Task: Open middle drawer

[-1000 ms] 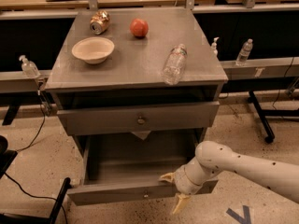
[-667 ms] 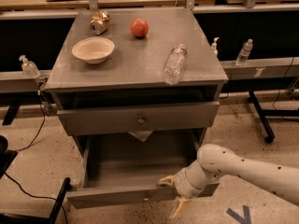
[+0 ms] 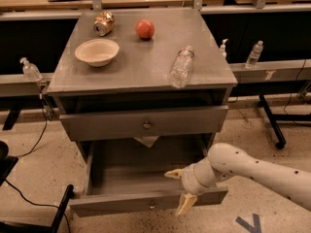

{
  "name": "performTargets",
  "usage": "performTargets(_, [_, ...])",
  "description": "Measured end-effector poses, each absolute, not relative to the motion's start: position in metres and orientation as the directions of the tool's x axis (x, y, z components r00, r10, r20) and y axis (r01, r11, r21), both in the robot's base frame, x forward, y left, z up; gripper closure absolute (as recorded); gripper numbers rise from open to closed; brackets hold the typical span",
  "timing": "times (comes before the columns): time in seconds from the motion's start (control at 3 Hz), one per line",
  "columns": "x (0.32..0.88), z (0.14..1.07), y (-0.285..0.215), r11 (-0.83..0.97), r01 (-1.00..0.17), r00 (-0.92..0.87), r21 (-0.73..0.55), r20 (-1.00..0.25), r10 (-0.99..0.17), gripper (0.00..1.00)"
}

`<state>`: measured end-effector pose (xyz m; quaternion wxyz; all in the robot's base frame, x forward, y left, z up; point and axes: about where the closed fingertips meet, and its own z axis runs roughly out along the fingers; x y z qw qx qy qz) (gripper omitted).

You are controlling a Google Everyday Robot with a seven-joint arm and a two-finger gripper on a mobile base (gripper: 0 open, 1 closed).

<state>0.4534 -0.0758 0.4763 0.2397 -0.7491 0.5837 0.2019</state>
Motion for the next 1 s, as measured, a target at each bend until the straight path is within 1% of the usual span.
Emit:
performTargets(0.33, [0.473,0.496,-0.096,-0.122,-0.972,0.218,-0.200,-0.582,-0.783,0.19])
performTargets(0.67, [0.477,0.504,-0.122,-0.039,-0.973,0.178,-0.229,-0.627,-0.759,0.03])
performTargets(1.0, [0.475,0.504,-0.131,-0.016,-0.972,0.165,-0.233,-0.637,-0.753,0.00])
